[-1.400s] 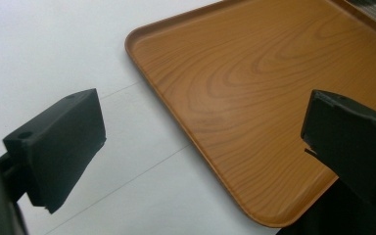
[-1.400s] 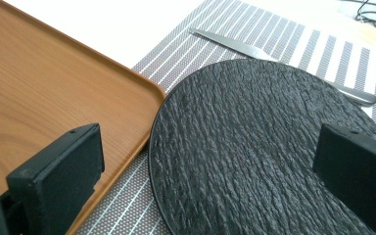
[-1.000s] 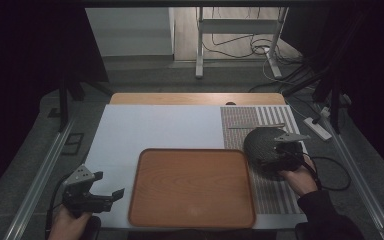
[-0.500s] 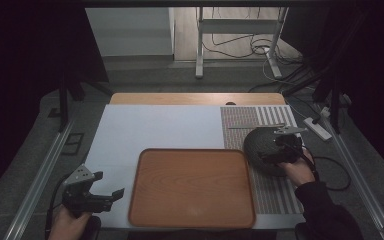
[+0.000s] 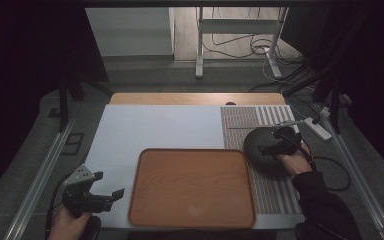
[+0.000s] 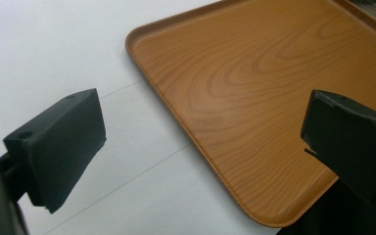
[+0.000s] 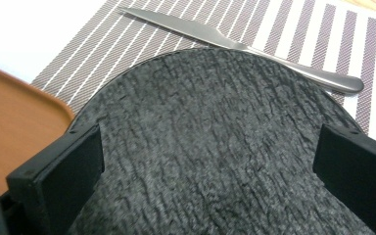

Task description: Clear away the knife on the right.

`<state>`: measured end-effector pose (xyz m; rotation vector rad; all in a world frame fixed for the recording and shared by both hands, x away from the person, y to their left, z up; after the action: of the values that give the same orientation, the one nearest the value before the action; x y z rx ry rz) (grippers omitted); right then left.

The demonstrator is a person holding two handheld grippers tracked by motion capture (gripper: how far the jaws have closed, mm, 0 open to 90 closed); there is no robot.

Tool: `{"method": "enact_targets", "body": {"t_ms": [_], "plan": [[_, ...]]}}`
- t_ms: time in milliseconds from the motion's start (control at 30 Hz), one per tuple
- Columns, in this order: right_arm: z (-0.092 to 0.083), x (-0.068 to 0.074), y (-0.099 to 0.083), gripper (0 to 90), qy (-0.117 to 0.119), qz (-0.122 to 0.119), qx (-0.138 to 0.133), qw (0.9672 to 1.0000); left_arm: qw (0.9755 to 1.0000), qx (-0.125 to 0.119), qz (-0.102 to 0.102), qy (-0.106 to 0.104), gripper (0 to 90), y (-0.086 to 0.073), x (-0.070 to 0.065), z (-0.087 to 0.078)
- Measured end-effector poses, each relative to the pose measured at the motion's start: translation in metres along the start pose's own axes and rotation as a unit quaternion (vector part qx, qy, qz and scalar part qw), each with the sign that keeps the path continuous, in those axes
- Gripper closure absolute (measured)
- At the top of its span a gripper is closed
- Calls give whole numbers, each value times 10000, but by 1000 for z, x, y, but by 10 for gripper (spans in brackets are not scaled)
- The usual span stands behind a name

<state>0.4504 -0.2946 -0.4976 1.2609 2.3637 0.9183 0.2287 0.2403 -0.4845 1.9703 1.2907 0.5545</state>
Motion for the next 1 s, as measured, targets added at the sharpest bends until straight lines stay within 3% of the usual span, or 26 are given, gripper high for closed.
{"method": "enact_targets", "body": {"t_ms": [1000], "plan": [[30,-36,26,0,-270,312,300,9987,10000,1,-8,-11,28,0,0,0]]}}
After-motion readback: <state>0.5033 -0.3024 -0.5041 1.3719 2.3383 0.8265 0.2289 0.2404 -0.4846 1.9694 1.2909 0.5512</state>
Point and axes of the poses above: each handheld gripper's, and its own axes: z roughly forward along the jaws, y roughly out of its top, x roughly to its left, the point moved 4 cm from there along z, roughly forward along the jaws, and after that the axes turned 11 degrees about y, right-handed, at the moved point
